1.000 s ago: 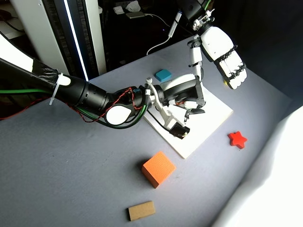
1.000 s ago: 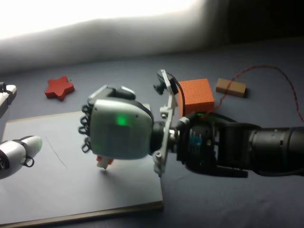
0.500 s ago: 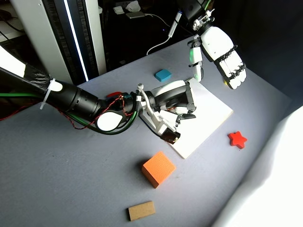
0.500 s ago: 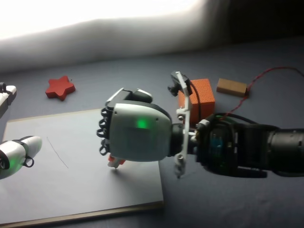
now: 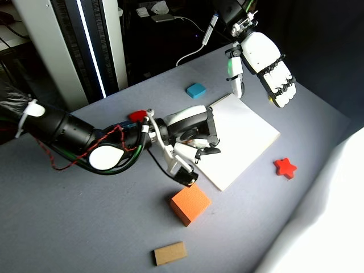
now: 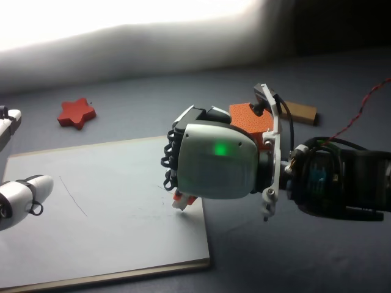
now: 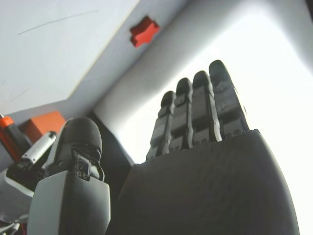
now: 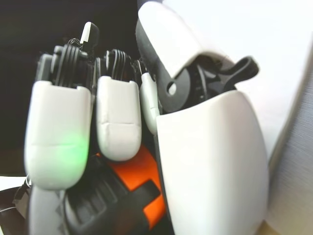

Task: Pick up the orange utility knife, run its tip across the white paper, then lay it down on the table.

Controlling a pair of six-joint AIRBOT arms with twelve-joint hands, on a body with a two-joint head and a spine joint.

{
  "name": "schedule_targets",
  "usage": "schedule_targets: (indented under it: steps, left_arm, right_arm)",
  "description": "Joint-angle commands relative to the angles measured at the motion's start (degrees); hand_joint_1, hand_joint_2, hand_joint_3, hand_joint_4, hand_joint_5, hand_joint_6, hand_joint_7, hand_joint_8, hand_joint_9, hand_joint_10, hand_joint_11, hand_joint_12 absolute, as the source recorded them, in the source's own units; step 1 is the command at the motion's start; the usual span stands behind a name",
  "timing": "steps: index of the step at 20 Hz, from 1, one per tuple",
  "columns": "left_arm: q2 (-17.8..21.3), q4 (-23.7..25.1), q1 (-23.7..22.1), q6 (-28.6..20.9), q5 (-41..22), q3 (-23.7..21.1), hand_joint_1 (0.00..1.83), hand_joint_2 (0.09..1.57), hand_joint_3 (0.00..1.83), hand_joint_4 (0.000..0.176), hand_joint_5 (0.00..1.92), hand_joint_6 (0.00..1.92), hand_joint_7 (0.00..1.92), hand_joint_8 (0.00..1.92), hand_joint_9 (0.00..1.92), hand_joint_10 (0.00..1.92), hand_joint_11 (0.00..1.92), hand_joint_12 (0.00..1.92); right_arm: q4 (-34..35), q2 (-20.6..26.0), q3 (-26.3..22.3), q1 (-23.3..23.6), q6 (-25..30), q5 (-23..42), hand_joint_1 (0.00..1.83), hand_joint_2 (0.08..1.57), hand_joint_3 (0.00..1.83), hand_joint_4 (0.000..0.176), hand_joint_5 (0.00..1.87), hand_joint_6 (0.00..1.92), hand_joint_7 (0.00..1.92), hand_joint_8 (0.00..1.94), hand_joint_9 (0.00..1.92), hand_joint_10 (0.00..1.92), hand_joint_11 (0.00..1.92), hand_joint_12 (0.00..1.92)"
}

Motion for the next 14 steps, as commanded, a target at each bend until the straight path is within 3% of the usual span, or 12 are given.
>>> schedule_targets:
  steps: [1, 6, 10, 14]
  left_arm:
    - [0.24, 2.87, -0.08, 0.0, -5.93, 0.33, 0.2, 1.31, 0.0, 0.0, 0.02, 0.0, 0.07, 0.0, 0.05, 0.0, 0.0, 0.17]
    - [0.24, 2.87, -0.01, -0.02, -5.93, 0.28, 0.19, 1.31, 0.0, 0.0, 0.01, 0.0, 0.08, 0.0, 0.06, 0.0, 0.0, 0.21]
    - [0.24, 2.87, 0.03, -0.03, -5.93, 0.22, 0.2, 1.31, 0.0, 0.0, 0.03, 0.0, 0.09, 0.0, 0.06, 0.0, 0.0, 0.26]
    - [0.24, 2.86, 0.04, -0.16, -5.93, 0.09, 0.21, 1.31, 0.0, 0.0, 0.03, 0.0, 0.07, 0.0, 0.05, 0.0, 0.0, 0.22]
  right_arm:
    - [3.47, 0.72, -0.92, 1.53, -0.92, 6.62, 1.51, 0.99, 0.61, 0.176, 1.43, 1.92, 1.65, 1.94, 1.74, 1.92, 1.81, 1.92]
    - [11.93, 9.2, -11.24, 4.02, 0.66, 2.37, 1.51, 1.0, 0.6, 0.176, 1.45, 1.92, 1.66, 1.94, 1.74, 1.92, 1.81, 1.92]
    - [32.93, 19.05, -24.4, 5.34, 0.66, -10.54, 1.51, 1.02, 0.6, 0.176, 1.44, 1.92, 1.67, 1.94, 1.75, 1.92, 1.82, 1.92]
    - [44.83, 24.01, -30.24, 7.0, 1.14, -17.96, 1.51, 1.0, 0.6, 0.176, 1.44, 1.92, 1.68, 1.94, 1.76, 1.92, 1.82, 1.92]
